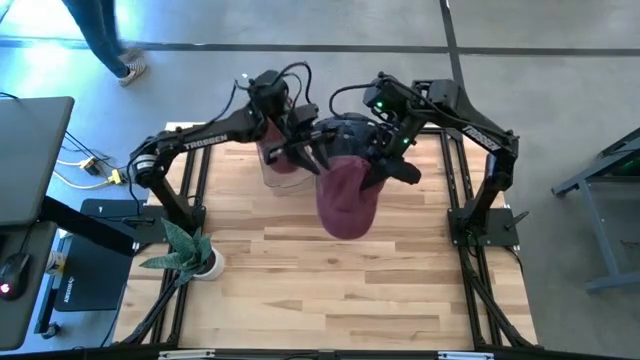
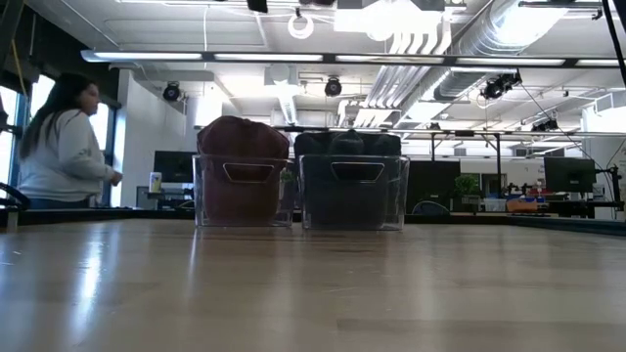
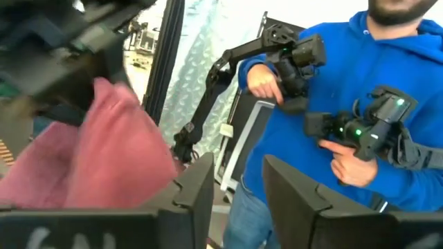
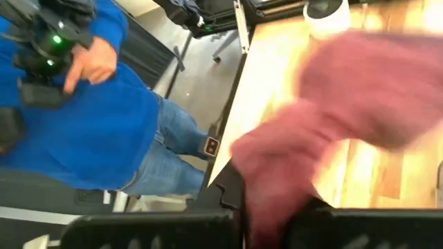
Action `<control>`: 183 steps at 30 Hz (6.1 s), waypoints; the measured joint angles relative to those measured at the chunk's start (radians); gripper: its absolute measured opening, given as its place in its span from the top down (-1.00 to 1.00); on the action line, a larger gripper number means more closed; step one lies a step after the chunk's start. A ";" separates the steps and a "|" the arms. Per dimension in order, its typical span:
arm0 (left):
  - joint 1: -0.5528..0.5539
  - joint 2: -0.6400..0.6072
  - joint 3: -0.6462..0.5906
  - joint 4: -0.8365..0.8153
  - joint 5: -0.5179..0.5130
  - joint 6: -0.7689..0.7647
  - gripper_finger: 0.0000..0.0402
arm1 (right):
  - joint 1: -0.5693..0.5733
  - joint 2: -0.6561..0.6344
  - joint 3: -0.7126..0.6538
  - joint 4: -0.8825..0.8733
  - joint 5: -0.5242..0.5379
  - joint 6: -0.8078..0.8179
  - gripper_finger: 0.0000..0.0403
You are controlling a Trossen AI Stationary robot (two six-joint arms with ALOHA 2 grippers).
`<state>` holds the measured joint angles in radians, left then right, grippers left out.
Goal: Pick & Place hat
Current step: Put the red cap into the left bin
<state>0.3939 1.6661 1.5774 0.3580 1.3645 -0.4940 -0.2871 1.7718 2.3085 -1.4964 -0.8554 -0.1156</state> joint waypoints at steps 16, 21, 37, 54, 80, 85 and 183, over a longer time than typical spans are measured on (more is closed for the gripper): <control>0.192 0.000 0.005 -0.799 0.053 0.436 0.67 | 0.057 -0.100 0.000 0.046 0.208 0.030 0.99; 0.168 0.000 0.002 -1.228 -0.008 0.810 0.96 | 0.056 -0.165 0.000 0.148 0.294 0.029 0.99; 0.011 0.014 -0.005 -0.403 -0.248 0.126 0.74 | 0.023 -0.261 0.000 0.296 0.453 -0.047 0.99; -0.085 0.147 -0.004 0.052 -0.155 -0.244 -0.77 | 0.023 -0.311 0.000 0.220 0.468 -0.079 0.99; -0.058 0.152 -0.006 0.195 -0.330 -0.271 0.91 | 0.024 -0.313 0.000 0.071 0.446 0.208 0.52; -0.026 0.152 -0.006 0.114 -0.374 -0.188 0.87 | 0.023 -0.324 0.000 0.071 0.390 0.299 -0.02; 0.161 0.031 -0.006 -0.070 -0.459 -0.034 0.81 | -0.028 -0.544 -0.520 0.748 0.750 0.127 0.96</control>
<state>0.5545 1.6970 1.5715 0.2880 0.9057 -0.5281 -0.3149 1.2274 1.7885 -0.7488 -0.1057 0.0110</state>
